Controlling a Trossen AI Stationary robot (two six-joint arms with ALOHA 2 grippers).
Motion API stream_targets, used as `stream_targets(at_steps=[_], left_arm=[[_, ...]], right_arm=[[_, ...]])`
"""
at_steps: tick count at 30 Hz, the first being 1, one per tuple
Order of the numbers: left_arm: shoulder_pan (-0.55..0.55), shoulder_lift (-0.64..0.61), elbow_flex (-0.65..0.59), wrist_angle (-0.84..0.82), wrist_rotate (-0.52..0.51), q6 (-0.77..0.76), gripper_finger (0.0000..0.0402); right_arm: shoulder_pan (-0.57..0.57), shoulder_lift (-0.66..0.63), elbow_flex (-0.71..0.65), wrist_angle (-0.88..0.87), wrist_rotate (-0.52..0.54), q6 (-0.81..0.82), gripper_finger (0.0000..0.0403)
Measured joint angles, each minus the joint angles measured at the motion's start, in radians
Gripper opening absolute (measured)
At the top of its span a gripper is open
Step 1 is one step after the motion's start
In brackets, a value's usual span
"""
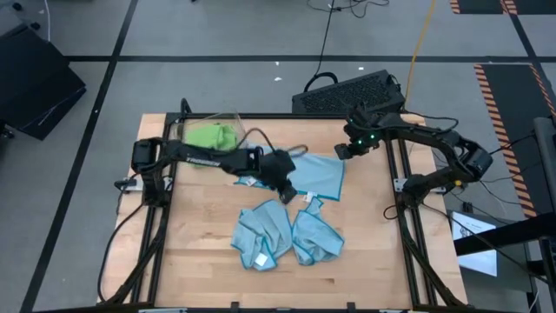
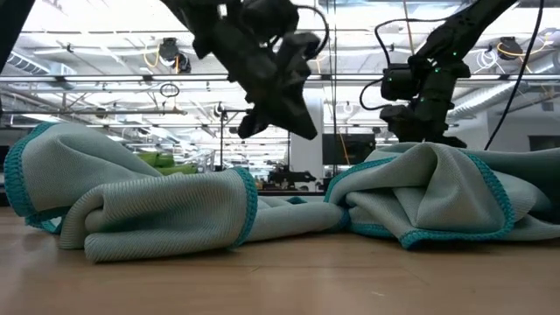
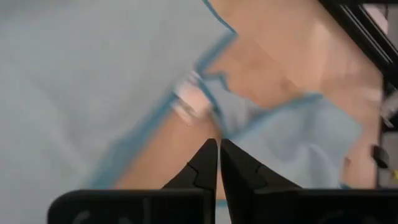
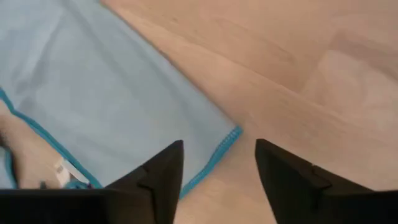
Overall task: Fold microfiber towels
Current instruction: Fold the top center blue microfiber cloth
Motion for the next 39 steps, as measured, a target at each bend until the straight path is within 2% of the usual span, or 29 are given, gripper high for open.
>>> stream_targets(at_steps=[6,10,17,23,26,31,35,39], left_arm=[[-0.120,0.000,0.000,0.055,-0.059,-0.034,0.0021],[-0.115,0.008,0.078,0.058,-0.080,0.038,0.0021],[-0.068,0.067,0.217,-0.025,-0.184,0.261,0.0021],[-0.069,0.167,0.325,0.001,-0.176,0.519,0.0024],[-0.085,0.239,0.403,0.015,-0.144,0.609,0.0049],[-0.104,0.387,0.564,0.003,-0.126,0.664,0.0125],[-0.113,0.514,0.684,-0.035,-0.208,0.728,0.0173],[-0.115,0.601,0.767,-0.059,-0.254,0.767,0.0189]], right_arm=[[-0.022,0.042,0.000,0.015,0.029,-0.071,0.0224],[-0.039,0.107,0.000,0.032,-0.024,-0.065,0.0231],[-0.039,0.198,0.000,0.052,-0.030,-0.120,0.0230],[-0.038,0.239,0.004,0.059,-0.100,-0.129,0.0205],[-0.037,0.239,0.003,0.061,-0.101,-0.126,0.0183],[-0.037,0.229,0.000,0.051,-0.127,-0.106,0.0136],[-0.033,0.224,-0.003,0.049,-0.176,-0.083,0.0107],[-0.034,0.225,-0.003,0.055,-0.181,-0.081,0.0093]])
